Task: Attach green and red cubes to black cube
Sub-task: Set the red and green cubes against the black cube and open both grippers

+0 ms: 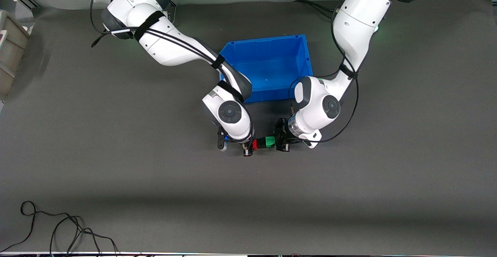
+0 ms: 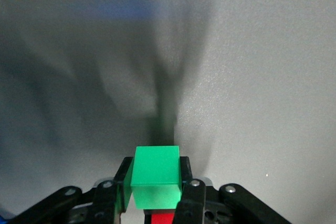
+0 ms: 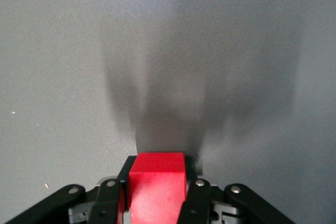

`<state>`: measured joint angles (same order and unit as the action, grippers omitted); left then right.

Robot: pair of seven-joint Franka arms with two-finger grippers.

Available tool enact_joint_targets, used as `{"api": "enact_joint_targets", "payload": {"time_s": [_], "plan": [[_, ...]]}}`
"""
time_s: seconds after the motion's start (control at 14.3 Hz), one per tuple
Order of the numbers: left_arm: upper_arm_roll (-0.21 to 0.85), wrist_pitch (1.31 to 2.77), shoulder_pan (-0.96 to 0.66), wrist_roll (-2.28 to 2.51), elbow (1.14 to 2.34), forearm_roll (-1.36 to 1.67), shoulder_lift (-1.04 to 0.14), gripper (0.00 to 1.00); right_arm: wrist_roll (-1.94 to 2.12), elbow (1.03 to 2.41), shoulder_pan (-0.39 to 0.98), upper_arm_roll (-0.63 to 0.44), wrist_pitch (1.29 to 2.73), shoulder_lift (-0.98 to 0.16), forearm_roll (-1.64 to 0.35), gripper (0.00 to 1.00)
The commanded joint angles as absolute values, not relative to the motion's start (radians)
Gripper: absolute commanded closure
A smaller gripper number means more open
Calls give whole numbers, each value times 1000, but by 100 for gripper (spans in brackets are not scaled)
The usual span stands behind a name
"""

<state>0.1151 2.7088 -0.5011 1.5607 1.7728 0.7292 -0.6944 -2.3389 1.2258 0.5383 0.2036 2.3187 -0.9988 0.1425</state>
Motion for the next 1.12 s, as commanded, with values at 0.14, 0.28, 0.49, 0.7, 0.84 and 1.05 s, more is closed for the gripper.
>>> {"api": "enact_joint_targets", "payload": {"time_s": [0.14,0.28,0.49,0.7,0.84,1.05], "plan": [[103,2720,-531,1582,1766,738,-698,0,-2378,1181,552,206,2307,-1037,173,23],[101,2717,-526,1580,1766,736,-693,0,-2370,1180,552,204,2307,-1026,175,0],[81,2691,-496,1572,1772,726,-661,0,-2306,1306,535,193,2303,-875,164,0],[49,2552,-425,1543,1772,657,-606,0,-2171,1556,467,192,2280,-636,169,0],[48,2443,-336,1467,1772,614,-565,0,-2088,1700,408,193,2283,-482,170,0],[32,2222,-201,1265,1775,524,-490,0,-1898,1834,335,196,2260,-260,167,0]]}}
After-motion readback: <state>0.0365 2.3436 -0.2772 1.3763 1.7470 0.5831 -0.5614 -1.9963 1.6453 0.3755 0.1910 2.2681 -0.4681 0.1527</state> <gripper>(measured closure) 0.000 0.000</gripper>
